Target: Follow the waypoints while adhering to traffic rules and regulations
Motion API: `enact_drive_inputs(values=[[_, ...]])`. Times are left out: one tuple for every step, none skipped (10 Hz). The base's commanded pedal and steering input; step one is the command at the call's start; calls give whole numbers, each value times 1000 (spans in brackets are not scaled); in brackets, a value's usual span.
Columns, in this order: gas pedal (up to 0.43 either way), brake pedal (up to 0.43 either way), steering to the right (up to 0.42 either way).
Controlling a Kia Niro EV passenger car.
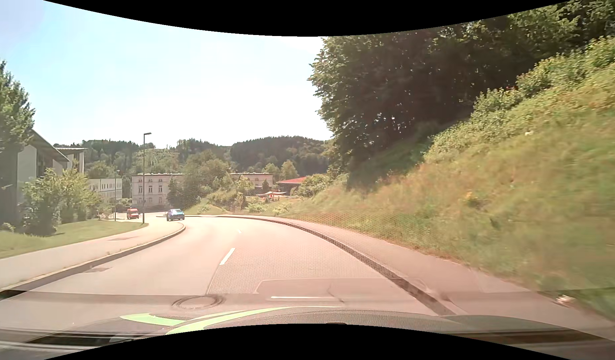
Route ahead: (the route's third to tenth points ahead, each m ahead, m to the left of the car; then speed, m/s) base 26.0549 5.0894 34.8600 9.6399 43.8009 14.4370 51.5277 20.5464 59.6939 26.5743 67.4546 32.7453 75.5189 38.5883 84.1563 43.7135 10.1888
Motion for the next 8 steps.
enact_drive_inputs(values=[[0, 73, -68], [0, 73, -68], [0, 73, -68], [0, 79, -68], [0, 85, -68], [0, 91, -67], [0, 98, -67], [0, 104, -67]])
